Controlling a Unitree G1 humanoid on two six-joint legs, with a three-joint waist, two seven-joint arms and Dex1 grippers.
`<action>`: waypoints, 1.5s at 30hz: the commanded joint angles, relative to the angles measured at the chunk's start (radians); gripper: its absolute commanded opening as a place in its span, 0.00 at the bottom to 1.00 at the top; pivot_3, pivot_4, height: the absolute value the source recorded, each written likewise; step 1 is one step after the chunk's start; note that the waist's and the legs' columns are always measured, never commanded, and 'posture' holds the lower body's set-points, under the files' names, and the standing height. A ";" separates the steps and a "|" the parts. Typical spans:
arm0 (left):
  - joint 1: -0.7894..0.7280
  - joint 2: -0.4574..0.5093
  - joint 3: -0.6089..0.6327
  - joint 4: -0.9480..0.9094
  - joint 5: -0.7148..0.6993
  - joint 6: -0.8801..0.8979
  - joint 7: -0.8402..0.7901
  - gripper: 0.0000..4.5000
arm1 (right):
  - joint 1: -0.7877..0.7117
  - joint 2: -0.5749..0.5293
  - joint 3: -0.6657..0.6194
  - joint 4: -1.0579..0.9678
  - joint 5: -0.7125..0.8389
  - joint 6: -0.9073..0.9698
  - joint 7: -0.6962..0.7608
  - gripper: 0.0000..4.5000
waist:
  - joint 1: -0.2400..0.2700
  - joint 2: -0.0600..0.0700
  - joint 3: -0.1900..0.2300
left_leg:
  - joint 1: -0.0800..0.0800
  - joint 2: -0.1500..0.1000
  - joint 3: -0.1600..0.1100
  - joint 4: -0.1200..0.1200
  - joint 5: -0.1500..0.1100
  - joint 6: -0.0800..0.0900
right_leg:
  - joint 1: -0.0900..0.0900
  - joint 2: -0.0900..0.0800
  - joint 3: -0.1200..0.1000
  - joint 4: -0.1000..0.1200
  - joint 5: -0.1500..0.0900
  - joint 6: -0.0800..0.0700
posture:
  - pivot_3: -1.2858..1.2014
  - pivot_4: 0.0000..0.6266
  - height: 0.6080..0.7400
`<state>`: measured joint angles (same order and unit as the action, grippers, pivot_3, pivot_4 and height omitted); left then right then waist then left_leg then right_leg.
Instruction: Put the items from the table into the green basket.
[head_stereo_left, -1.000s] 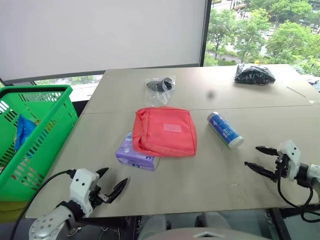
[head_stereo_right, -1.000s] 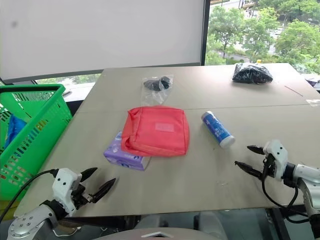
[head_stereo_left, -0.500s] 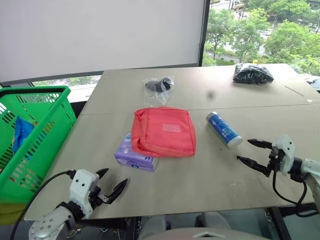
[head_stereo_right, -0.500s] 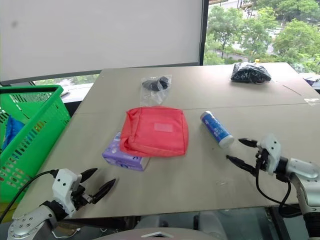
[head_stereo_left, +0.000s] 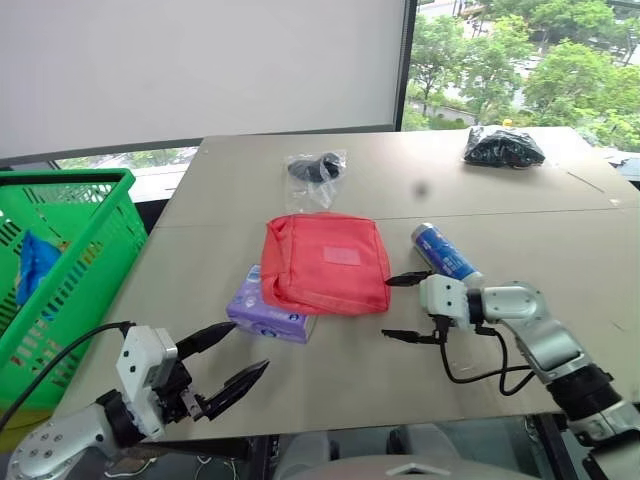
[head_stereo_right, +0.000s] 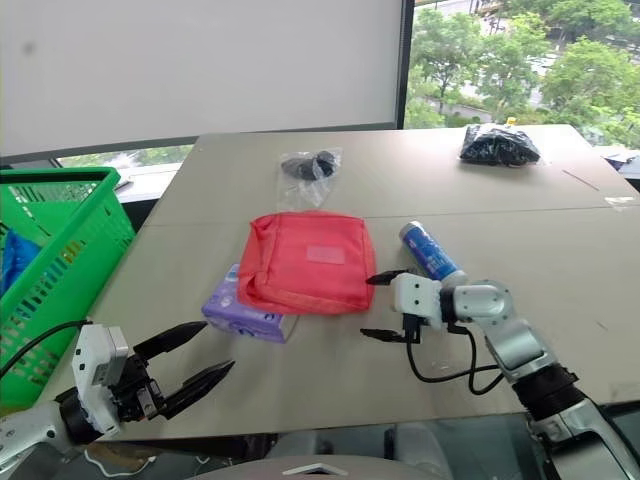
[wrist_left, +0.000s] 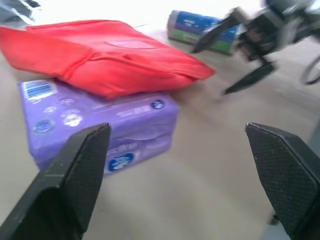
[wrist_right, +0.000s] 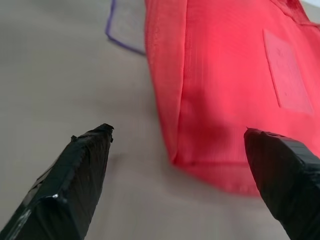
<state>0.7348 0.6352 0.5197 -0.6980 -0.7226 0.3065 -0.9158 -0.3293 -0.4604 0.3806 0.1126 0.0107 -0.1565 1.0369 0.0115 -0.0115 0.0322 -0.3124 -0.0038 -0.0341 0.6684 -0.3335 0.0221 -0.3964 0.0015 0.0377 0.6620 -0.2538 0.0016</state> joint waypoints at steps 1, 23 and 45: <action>0.057 -0.014 0.082 -0.088 -0.002 -0.013 0.016 0.99 | -0.075 0.071 0.017 0.110 -0.058 -0.120 -0.073 1.00 | 0.005 0.000 0.000 | 0.000 0.000 0.000 0.000 0.000 0.000 | 0.000 0.000 0.000 0.000 0.000 0.000 | 0.59 0.00 1.00; -0.101 0.013 0.106 -0.166 -0.100 0.051 0.159 1.00 | -0.371 0.102 -0.153 0.452 -0.246 -0.438 -0.577 0.00 | 0.057 0.001 0.002 | 0.000 -0.002 -0.001 0.000 0.000 -0.001 | 0.000 -0.001 0.000 0.001 -0.001 -0.003 | 0.59 0.00 1.00; -0.758 0.091 -0.341 0.038 -0.007 0.213 0.272 1.00 | -0.286 -0.348 -0.310 0.528 -0.227 -0.232 -0.526 0.81 | -0.028 0.001 0.001 | -0.017 -0.003 0.001 0.000 0.003 -0.004 | -0.013 0.000 0.005 0.002 0.001 0.000 | 0.53 0.00 1.00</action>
<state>-0.0184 0.7144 0.1785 -0.6613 -0.7471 0.5270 -0.6375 -0.6104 -0.8103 0.1000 0.7155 -0.2863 -0.4320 0.4480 -0.0166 -0.0108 0.0330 -0.3290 -0.0065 -0.0324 0.6685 -0.3312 0.0186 -0.4092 0.0014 0.0436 0.6643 -0.2525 0.0016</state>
